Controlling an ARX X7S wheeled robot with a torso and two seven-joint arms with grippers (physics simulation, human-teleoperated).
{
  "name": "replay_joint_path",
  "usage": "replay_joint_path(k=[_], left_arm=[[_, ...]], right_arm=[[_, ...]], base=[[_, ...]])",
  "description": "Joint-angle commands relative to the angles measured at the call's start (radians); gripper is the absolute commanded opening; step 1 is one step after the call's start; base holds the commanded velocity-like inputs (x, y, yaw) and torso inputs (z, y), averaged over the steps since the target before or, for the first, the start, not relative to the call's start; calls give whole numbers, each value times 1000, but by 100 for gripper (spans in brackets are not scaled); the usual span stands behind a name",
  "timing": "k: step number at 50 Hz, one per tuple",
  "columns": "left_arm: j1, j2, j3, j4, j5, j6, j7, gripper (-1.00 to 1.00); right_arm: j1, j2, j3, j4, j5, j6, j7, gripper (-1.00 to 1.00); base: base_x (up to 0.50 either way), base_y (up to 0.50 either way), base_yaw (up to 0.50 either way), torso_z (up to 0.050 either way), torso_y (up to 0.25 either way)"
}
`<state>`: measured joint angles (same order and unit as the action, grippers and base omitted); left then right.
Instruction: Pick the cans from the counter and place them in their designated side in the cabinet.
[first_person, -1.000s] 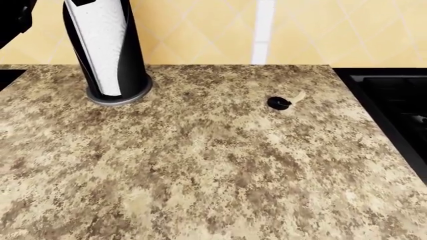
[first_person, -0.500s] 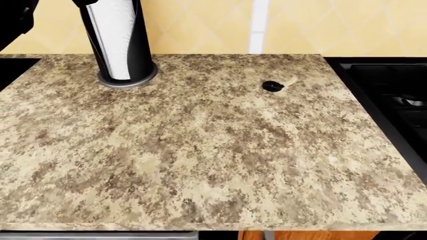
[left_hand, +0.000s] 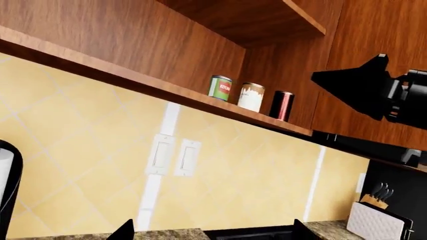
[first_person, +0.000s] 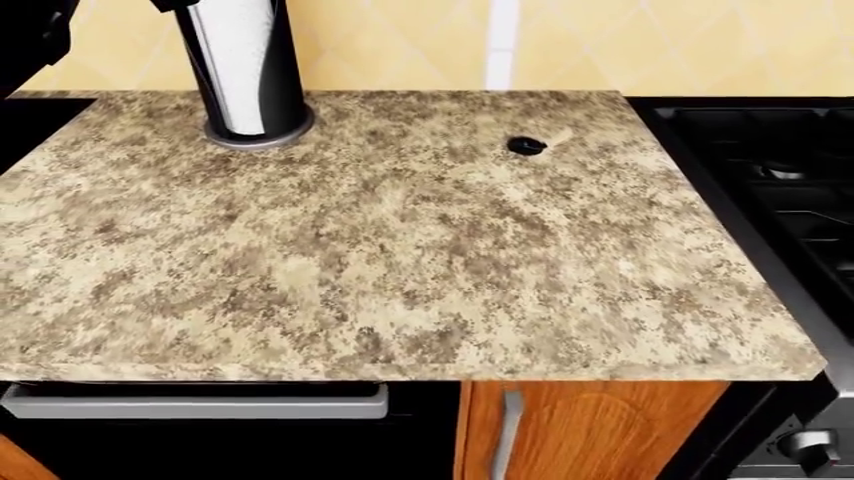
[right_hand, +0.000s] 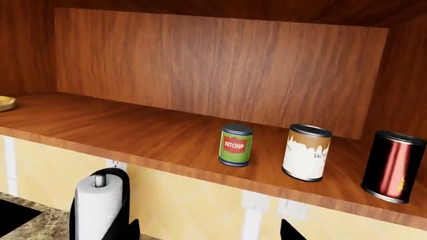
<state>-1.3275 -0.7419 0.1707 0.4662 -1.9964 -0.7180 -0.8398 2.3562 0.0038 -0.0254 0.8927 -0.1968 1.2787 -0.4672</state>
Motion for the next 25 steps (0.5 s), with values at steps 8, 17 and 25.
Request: replay_joint_path(k=[8, 17, 25], left_arm=[[-5, -1, 5, 6, -5, 4, -7, 100], [6, -1, 5, 6, 2, 6, 1, 100], [7, -2, 6, 9, 1, 8, 1, 100]], right_arm=[[0, 0, 0, 0, 0, 0, 0, 100], [0, 0, 0, 0, 0, 0, 0, 100], [0, 0, 0, 0, 0, 0, 0, 100]], base=[[-225, -42, 0, 0, 0], [-223, -43, 0, 0, 0], [-218, -43, 0, 0, 0]])
